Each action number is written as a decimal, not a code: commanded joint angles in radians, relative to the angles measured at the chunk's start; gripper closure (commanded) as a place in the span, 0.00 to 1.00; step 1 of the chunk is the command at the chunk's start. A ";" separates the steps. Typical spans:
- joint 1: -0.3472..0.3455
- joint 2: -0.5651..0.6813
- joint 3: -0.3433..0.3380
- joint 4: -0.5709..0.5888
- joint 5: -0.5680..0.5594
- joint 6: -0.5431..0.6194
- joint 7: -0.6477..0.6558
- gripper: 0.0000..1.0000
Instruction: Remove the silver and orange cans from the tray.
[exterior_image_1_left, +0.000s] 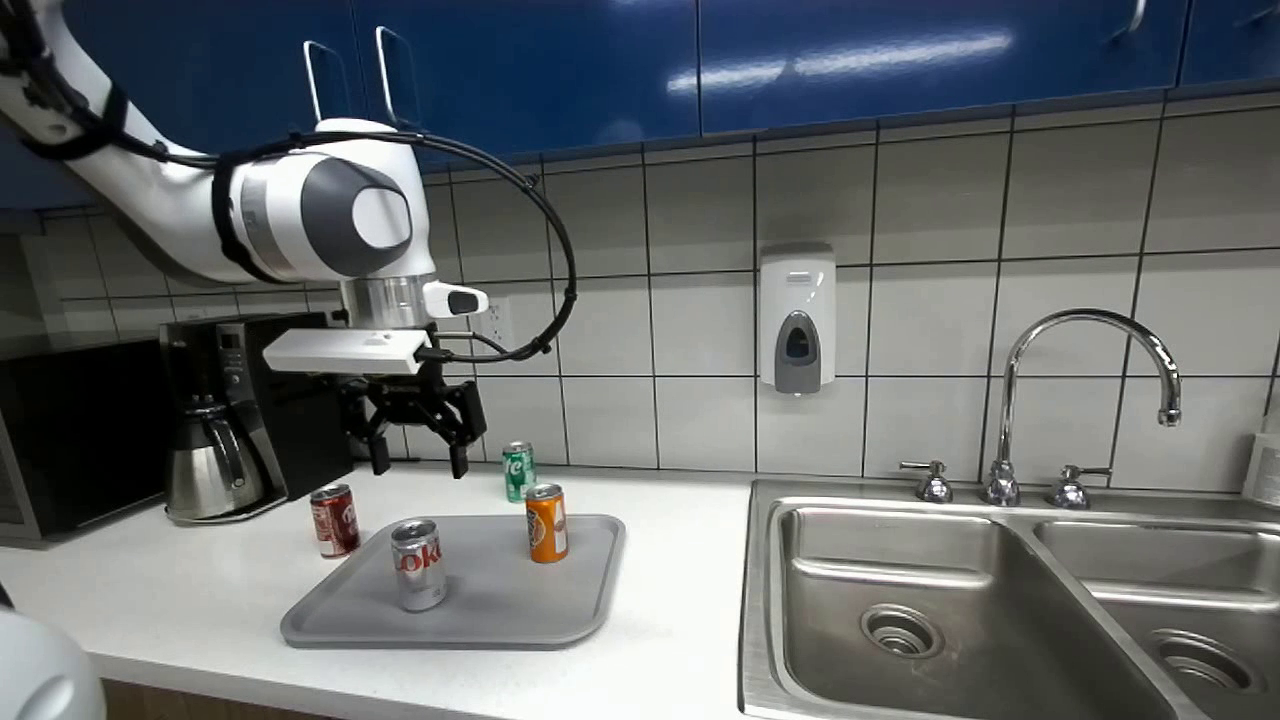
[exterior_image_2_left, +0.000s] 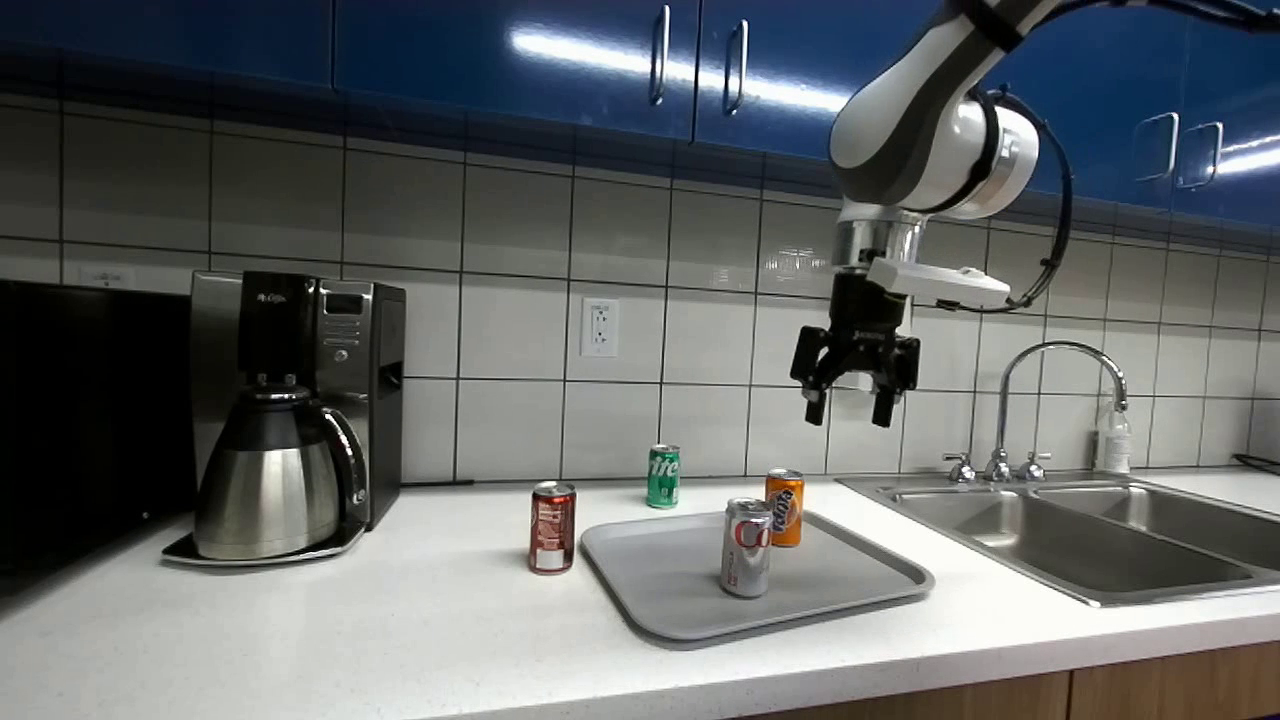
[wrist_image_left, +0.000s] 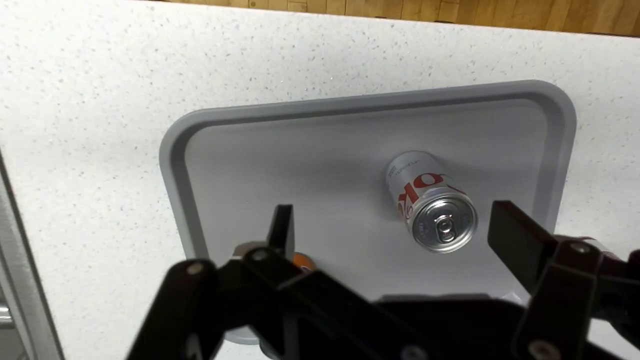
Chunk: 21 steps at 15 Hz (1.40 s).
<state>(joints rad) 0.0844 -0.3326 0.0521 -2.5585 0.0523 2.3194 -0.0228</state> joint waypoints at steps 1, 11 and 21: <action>0.003 0.081 0.005 0.052 -0.021 0.033 -0.034 0.00; 0.037 0.197 0.035 0.114 -0.038 0.040 -0.070 0.00; 0.035 0.187 0.032 0.094 -0.023 0.038 -0.068 0.00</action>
<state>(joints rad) 0.1247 -0.1457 0.0797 -2.4653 0.0283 2.3598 -0.0906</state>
